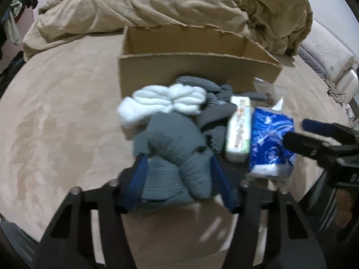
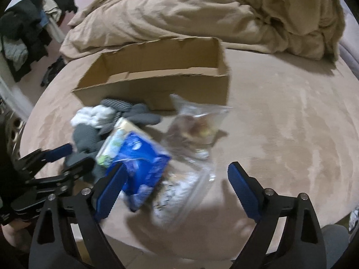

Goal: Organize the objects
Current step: 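Grasp the grey glove with the left tool while the right tool grasps the blue tissue pack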

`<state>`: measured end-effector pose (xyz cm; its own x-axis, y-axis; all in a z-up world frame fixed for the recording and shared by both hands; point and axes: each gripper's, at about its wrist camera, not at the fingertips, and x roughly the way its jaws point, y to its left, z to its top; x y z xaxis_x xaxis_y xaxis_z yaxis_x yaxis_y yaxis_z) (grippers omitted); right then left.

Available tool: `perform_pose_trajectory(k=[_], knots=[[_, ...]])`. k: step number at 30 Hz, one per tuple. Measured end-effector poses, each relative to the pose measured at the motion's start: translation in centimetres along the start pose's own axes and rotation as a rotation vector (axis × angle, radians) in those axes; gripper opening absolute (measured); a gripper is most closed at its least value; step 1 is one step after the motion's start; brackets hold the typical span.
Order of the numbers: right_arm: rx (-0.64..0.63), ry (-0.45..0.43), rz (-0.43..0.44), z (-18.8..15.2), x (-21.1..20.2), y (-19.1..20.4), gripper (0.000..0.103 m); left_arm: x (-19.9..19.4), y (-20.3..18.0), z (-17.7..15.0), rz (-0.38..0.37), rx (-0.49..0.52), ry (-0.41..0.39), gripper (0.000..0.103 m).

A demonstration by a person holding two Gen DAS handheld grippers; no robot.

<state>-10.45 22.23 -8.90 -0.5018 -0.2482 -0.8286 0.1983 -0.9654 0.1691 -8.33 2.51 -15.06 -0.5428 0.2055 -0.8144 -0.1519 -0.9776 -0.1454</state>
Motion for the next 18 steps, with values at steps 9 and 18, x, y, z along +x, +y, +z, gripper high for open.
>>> perform_pose_trajectory(k=[9,18], knots=[[-0.043,-0.012,0.034,0.1,0.0,1.8,0.023,-1.7,0.4,-0.2,-0.074,-0.059,-0.014,0.039],[-0.069,-0.082,0.034,0.0,-2.5,2.1,0.01,-5.6,0.5,0.2,-0.11,-0.079,-0.076,0.038]])
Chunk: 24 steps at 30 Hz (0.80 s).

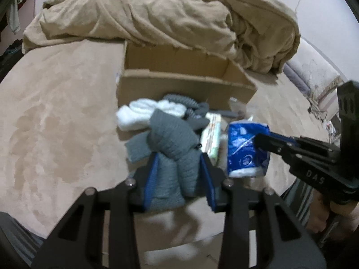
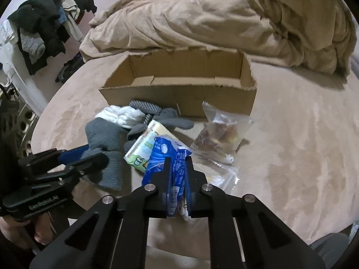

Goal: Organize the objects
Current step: 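Grasp the grey glove with the left tool while the right tool grasps the blue tissue pack, then lower the glove and blue tissue pack into the box and open both tools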

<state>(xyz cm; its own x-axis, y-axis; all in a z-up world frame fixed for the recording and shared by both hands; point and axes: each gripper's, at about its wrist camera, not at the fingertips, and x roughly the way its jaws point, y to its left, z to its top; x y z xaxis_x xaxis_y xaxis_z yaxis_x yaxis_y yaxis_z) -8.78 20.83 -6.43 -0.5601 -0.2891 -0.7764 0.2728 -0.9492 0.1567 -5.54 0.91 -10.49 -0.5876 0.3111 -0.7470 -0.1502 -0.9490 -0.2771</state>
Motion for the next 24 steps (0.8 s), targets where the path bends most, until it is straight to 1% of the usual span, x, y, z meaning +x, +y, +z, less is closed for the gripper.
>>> perform_pose_trajectory(k=[6,8,11,14,17,21,24], knots=[[-0.014,-0.086,-0.036,1.8,-3.6,-0.4,0.01,-3.9,-0.6,2.2,-0.005,0.005,-0.074,0.038],[-0.023,-0.11,-0.049,2.5,-4.5,-0.6,0.01,-4.8,-0.7,3.2,-0.003,0.014,-0.09,0.038],[-0.039,-0.144,-0.066,3.8,-5.3,-1.1,0.01,-5.1,-0.6,4.3,-0.005,0.018,-0.09,0.038],[-0.051,-0.174,-0.087,5.3,-5.5,-1.9,0.01,-4.8,-0.7,5.7,0.004,0.033,-0.115,0.038],[-0.06,-0.193,-0.097,6.6,-5.0,-2.4,0.01,-4.1,-0.6,7.4,-0.007,0.04,-0.136,0.038],[-0.068,-0.21,-0.102,8.6,-3.4,-3.0,0.01,-2.2,-1.4,10.5,-0.037,0.096,-0.144,0.038],[-0.067,-0.214,-0.104,9.7,-1.8,-3.5,0.01,-0.3,-1.9,12.1,-0.033,0.128,-0.145,0.038]])
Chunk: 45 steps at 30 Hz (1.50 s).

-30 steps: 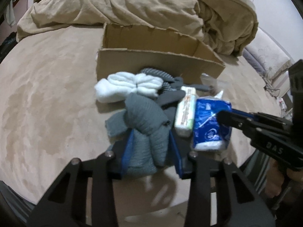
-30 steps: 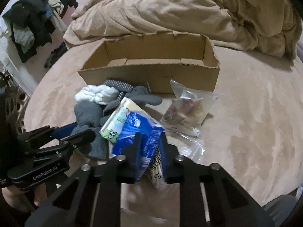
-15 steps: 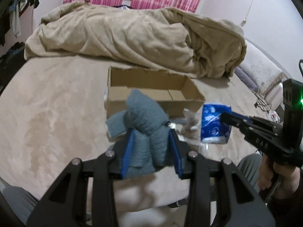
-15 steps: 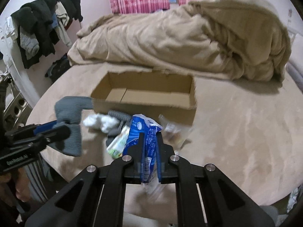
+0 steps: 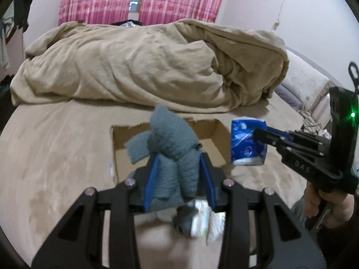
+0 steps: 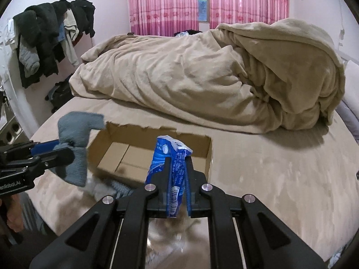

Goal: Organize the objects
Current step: 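Lower the glove and blue tissue pack into the box and open both tools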

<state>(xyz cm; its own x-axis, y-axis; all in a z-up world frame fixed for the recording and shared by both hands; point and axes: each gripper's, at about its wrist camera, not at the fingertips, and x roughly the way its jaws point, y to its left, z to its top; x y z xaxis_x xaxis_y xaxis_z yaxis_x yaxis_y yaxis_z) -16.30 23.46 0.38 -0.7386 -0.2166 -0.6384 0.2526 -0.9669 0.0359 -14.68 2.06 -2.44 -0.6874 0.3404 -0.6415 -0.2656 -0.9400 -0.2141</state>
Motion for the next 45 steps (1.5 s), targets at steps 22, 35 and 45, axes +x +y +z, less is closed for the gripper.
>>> perform_pose_trajectory(k=[22,35,45], knots=[[0.04,0.094,0.0,-1.9,7.1,-2.1,0.017,11.9,-1.8,-1.1,0.002,-0.035,0.195,0.047],[0.028,0.046,-0.011,-1.3,0.1,-0.4,0.067,1.3,-2.6,-1.2,0.162,-0.058,0.094,0.088],[0.018,0.023,-0.004,-2.4,-6.6,1.8,0.067,-6.2,-2.2,-4.0,0.206,-0.105,0.049,0.089]])
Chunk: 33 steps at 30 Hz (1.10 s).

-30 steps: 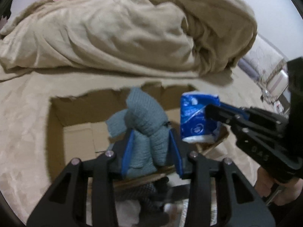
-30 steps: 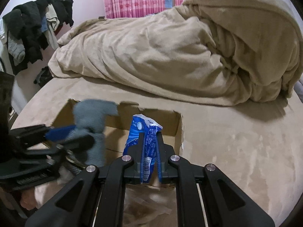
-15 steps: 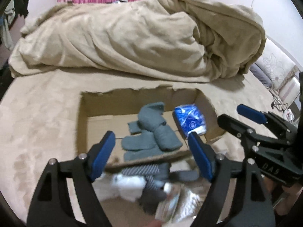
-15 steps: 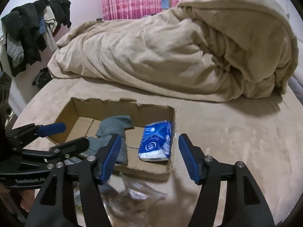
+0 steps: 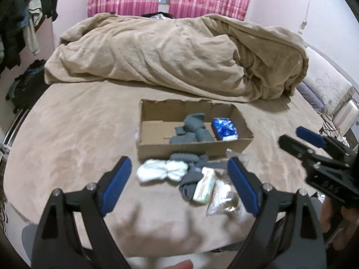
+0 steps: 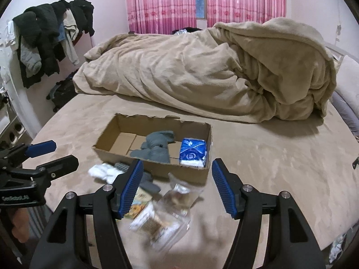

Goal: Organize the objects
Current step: 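Lower the glove and blue tissue pack into the box and open both tools, then withdraw both tools from the box toward the remaining items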

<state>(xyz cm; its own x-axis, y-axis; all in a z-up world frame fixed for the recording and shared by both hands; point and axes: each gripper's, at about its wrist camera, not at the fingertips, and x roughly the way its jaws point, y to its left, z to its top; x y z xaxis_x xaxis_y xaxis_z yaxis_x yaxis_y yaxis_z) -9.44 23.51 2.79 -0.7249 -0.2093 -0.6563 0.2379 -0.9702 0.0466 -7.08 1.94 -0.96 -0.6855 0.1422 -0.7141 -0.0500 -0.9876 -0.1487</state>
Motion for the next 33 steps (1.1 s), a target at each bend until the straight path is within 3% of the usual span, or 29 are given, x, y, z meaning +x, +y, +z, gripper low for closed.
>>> perform_pose_trajectory(k=[7,14,25,33], knots=[[-0.014,0.0,0.015,-1.2,-3.5,1.8,0.067,-2.0,1.3,-3.6,0.025,-0.037,0.04,0.089],[-0.001,0.024,0.019,-2.9,-4.0,2.4,0.067,-2.1,2.1,-5.8,0.052,-0.059,0.076,0.089],[0.02,0.086,0.015,-5.0,-1.5,1.7,0.067,-0.7,1.8,-6.4,0.068,-0.033,0.101,0.089],[0.049,0.161,0.002,-7.1,2.2,0.4,0.067,3.6,1.3,-8.3,0.057,-0.014,0.155,0.089]])
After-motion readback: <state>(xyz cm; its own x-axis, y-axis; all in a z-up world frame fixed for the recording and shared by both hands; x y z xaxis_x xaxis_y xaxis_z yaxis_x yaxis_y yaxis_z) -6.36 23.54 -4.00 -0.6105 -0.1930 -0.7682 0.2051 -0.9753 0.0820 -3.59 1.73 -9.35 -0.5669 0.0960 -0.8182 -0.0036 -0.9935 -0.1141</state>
